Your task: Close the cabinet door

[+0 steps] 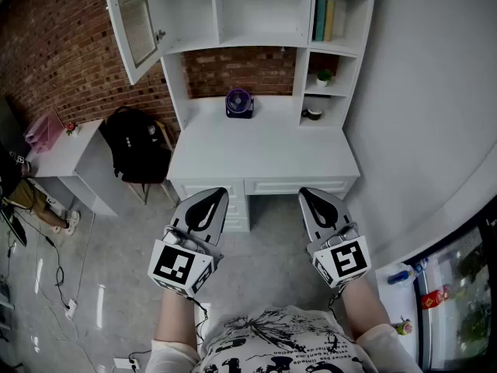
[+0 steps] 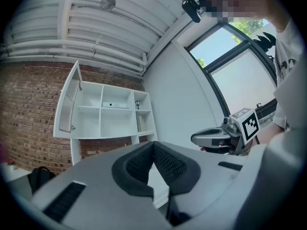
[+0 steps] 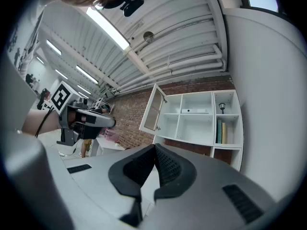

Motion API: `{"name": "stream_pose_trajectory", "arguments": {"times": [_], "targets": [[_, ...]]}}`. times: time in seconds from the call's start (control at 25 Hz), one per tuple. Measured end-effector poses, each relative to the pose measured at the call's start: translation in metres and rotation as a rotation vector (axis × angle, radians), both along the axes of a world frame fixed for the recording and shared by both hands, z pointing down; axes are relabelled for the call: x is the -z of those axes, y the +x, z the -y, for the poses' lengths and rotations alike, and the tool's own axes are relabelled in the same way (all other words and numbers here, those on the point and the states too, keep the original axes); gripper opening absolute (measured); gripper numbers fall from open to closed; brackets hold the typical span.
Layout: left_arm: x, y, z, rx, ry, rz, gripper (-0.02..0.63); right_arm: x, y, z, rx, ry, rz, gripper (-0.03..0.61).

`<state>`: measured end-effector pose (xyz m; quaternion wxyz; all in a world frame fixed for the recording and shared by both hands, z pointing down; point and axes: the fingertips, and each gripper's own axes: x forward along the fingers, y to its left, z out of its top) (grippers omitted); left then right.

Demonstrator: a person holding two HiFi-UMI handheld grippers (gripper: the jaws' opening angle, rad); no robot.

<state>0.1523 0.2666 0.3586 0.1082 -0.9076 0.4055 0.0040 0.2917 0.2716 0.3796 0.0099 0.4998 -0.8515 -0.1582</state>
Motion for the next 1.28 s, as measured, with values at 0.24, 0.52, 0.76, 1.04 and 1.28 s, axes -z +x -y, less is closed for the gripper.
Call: {"name": "stream_pose_trajectory", "arguments": {"times": [0.24, 0.52, 0.76, 1.04, 1.28], "targets": [[-0.001, 0.009, 0.002, 0.000, -0.004, 0.000, 0.009, 0.001, 0.004, 0.001, 0.009, 0.006, 0.004, 0.012], [-0.004, 0.018, 0.006, -0.002, -0.005, -0.018, 0.009, -0.002, 0.010, 0.007, 0.021, -0.003, 0.038, 0.014], [0.000, 0.008, 0.029, 0.035, 0.017, -0.114, 0.318, -0.006, 0.006, 0.030, 0.063, -0.012, 0.054, 0.015], [0.024, -0.066, 0.070, 0.130, 0.056, -0.099, 0.322, 0.012, -0.051, 0.075, 0.127, 0.002, 0.058, 0.015], [0.032, -0.141, 0.135, 0.125, 0.079, -0.158, 0.322, 0.016, -0.127, 0.145, 0.154, 0.009, 0.043, 0.015]]}}
